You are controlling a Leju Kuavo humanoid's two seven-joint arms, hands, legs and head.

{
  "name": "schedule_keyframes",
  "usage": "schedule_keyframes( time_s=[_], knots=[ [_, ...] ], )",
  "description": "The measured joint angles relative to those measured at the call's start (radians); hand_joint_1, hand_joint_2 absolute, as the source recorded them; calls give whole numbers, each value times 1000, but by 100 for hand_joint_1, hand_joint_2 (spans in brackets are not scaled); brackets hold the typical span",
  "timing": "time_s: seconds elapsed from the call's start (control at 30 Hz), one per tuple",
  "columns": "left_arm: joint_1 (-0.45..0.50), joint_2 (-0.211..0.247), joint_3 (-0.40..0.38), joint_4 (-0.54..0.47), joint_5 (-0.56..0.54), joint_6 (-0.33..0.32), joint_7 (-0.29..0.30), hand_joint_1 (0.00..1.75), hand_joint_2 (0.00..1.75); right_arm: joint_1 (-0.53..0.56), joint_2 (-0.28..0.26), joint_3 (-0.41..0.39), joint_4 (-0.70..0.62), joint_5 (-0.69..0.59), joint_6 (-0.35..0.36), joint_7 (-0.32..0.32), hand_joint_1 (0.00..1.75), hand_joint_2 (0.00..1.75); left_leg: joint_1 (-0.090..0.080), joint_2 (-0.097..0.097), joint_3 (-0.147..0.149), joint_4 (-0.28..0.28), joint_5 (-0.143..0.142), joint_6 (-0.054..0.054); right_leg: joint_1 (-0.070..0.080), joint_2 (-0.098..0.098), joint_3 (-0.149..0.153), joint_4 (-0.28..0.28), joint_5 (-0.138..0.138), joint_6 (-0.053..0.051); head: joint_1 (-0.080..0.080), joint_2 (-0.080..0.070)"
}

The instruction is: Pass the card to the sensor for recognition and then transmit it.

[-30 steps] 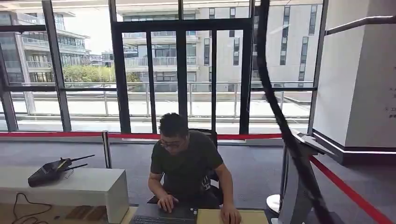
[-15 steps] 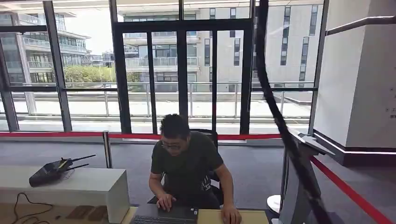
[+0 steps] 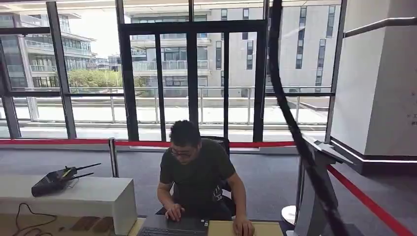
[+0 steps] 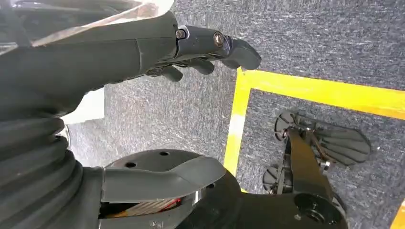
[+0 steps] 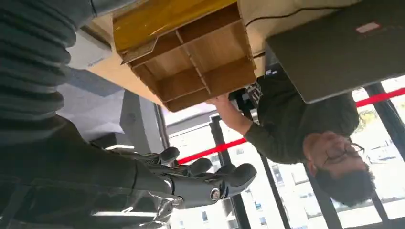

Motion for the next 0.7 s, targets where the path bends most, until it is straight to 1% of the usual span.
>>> schedule_keyframes(
  time_s=[0.13, 0.3, 0.43, 0.53, 0.6, 0.7],
  knots=[
    [0, 0, 7, 0, 0, 0, 9, 0, 175, -12, 75, 15, 121, 46, -21, 1, 0, 175, 0, 0, 0, 0, 0, 0, 0, 0, 0, 0, 0, 0, 0, 0],
    [0, -1, 14, 0, 6, 0, 9, 0, 175, -37, 160, 21, 270, 15, -35, -63, 0, 175, 0, 0, 0, 0, 0, 0, 0, 0, -1, 0, 0, 0, 0, 0],
    [0, -6, 20, 0, 9, 17, 6, 0, 175, -80, 229, 24, 411, 2, -66, -105, 0, 175, 0, 0, -1, 0, 0, 0, 0, 0, -1, 0, 0, 0, 0, 0],
    [0, -8, 21, 0, 10, 23, 6, 0, 175, -116, 267, 28, 499, 13, -80, -112, 0, 175, 0, 0, 0, 0, 1, -1, 0, 0, -1, 0, 0, 0, 0, 0],
    [1, -8, 21, 0, 8, 24, 11, 0, 175, -141, 280, 28, 547, 31, -83, -101, 0, 175, 0, 0, 0, 0, 1, -1, 0, 0, -1, 0, 0, 0, 0, 0],
    [1, -7, 21, 0, 2, 3, 12, 0, 175, -176, 286, 26, 598, 53, -84, -76, 0, 175, 0, 0, 0, 0, 1, -1, 0, 0, -1, 0, 1, -1, 0, 0]
  ],
)
